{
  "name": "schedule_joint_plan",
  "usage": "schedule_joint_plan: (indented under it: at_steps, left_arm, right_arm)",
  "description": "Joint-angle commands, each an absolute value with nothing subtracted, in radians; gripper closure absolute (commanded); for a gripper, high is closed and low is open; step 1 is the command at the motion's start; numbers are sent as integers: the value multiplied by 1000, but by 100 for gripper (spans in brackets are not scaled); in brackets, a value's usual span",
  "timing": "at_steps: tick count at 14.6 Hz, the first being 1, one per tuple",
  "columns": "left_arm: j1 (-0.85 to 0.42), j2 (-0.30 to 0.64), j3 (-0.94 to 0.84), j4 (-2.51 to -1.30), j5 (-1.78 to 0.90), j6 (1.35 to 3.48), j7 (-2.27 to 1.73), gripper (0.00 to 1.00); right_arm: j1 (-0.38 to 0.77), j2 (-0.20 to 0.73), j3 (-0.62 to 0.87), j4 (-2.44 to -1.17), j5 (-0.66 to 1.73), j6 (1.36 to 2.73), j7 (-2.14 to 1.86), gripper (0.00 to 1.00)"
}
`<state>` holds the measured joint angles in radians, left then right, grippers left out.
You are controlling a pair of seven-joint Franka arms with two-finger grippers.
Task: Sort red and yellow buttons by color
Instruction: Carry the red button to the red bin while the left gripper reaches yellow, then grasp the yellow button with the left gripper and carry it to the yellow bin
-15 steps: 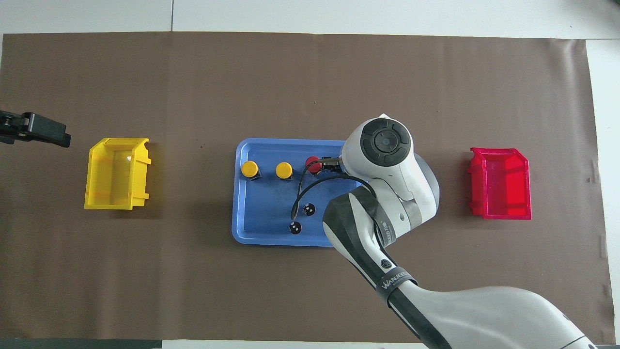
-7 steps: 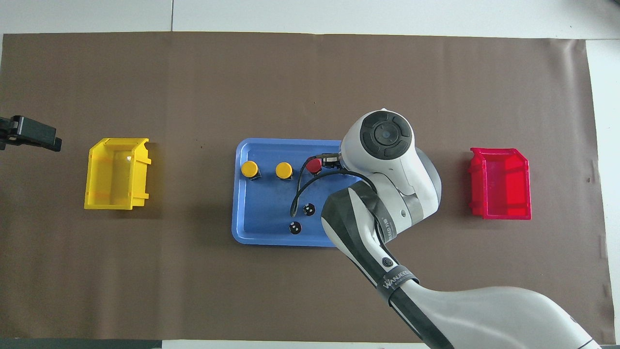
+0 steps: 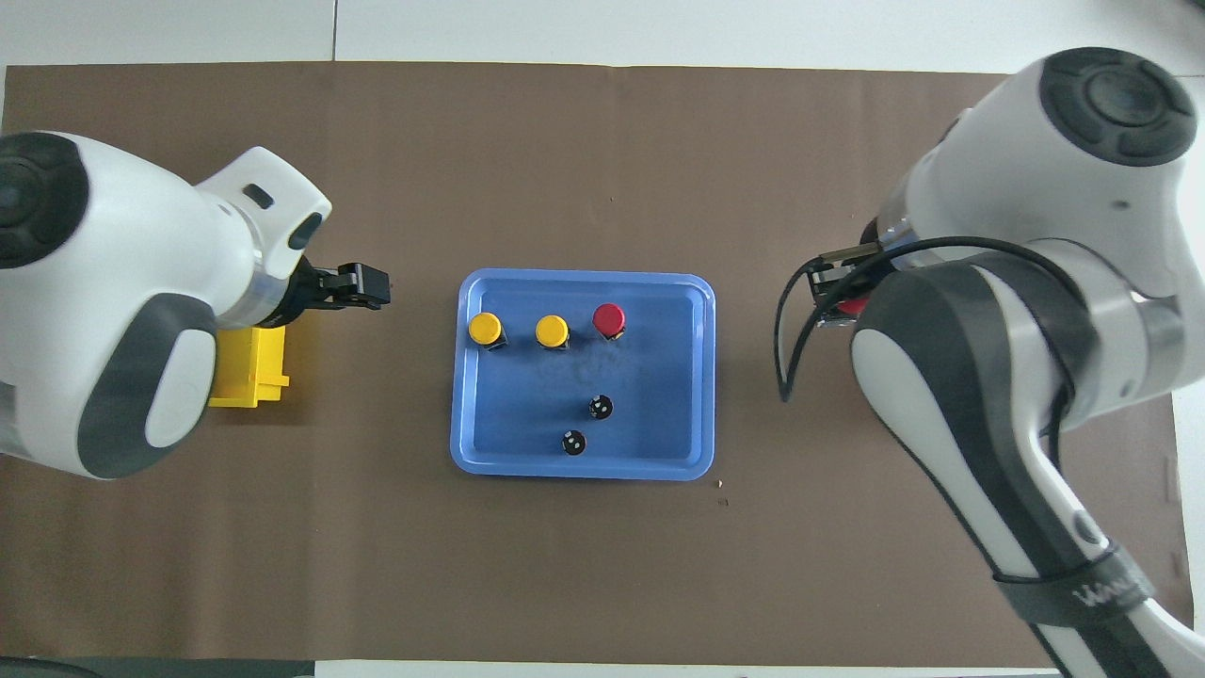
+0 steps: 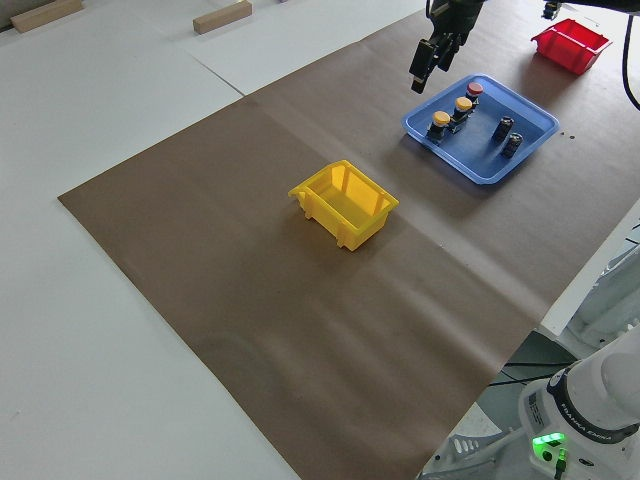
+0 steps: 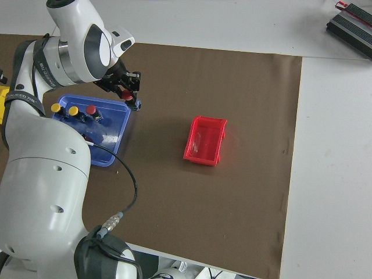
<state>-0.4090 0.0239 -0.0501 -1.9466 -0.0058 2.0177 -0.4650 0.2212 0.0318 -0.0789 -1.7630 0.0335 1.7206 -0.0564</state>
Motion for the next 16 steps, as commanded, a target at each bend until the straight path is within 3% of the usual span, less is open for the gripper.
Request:
schedule_joint_plan:
  at_steps: [1, 4, 8, 9, 10, 11, 16]
  left_arm:
    - [-494, 115, -31, -1986, -12, 2147, -576, 5]
    - [-512, 185, -32, -1990, -12, 2241, -603, 8]
    - [-528, 225, -31, -2005, -12, 2309, -624, 11]
    - [-531, 225, -31, -2005, -12, 2309, -632, 26]
    - [-531, 225, -31, -2003, -12, 2295, -658, 91]
    - [-532, 225, -32, -2005, -12, 2293, -669, 99]
    - [-546, 224, -28, -1932, -14, 2179, -718, 99]
  right_arm:
    - [59, -72, -66, -1978, 54, 1826, -280, 77]
    - [-27, -138, -66, -2161, 52, 2015, -437, 77]
    - [-52, -166, -67, -2270, 51, 2118, -466, 77]
    - [-58, -166, -67, -2295, 52, 2143, -468, 76]
    - [-63, -169, -67, -2325, 51, 2184, -483, 76]
    - [-64, -176, -67, -2348, 51, 2206, -500, 76]
    - [-81, -157, -67, -2416, 51, 2314, -505, 74]
